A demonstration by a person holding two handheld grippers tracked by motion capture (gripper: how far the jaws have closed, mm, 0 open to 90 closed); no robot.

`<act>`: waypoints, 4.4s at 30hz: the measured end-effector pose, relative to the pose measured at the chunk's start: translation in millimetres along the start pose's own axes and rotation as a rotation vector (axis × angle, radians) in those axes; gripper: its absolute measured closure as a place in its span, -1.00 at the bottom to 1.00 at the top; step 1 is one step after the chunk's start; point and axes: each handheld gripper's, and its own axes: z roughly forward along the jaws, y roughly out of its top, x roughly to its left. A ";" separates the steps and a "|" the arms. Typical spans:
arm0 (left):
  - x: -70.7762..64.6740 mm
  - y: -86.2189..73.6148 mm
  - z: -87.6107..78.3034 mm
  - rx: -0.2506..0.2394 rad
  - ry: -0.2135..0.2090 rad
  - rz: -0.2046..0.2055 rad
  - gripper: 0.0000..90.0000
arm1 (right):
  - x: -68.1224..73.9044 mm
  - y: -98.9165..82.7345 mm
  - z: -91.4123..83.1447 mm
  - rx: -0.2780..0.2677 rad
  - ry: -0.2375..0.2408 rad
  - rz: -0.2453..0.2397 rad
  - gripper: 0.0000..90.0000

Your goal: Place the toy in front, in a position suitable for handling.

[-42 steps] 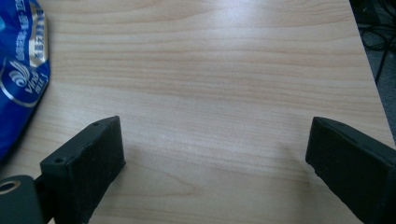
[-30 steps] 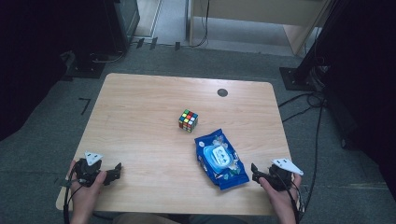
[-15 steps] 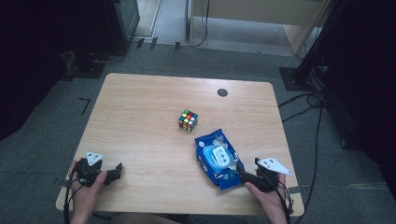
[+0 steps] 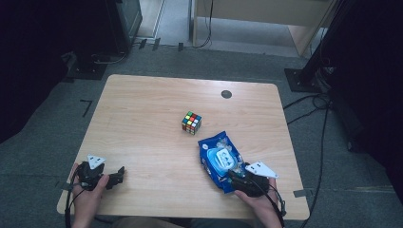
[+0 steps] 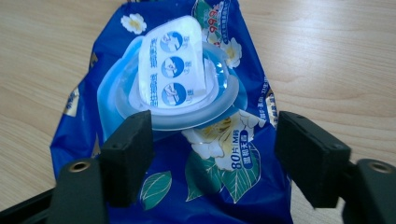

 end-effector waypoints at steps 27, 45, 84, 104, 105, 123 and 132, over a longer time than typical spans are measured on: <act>-0.2 0.2 0.2 0.000 -0.003 0.003 -0.98 | -33.9 -1.8 -10.4 -0.076 -0.321 0.143 -0.53; -0.6 0.1 -0.3 0.002 -0.010 0.012 -0.98 | 27.8 -7.6 20.9 0.073 -0.125 -0.054 -0.73; -128.6 98.9 63.5 -0.095 -0.201 0.061 -0.98 | -17.8 21.2 65.2 -0.043 -0.051 0.039 -0.46; -173.1 125.4 90.6 -0.178 -0.265 0.138 -0.98 | -77.7 9.5 14.3 -0.098 -0.167 0.161 -0.58; -175.9 127.7 92.6 -0.177 -0.269 0.139 -0.98 | -78.8 8.8 14.4 -0.096 -0.167 0.169 -0.58; -215.5 160.2 140.6 -0.074 -0.190 0.174 -0.98 | -86.8 5.9 14.5 -0.090 -0.157 0.199 -0.59; -214.4 162.4 142.8 -0.078 -0.151 0.178 -0.25 | -84.5 8.2 15.8 -0.091 -0.133 0.185 -0.59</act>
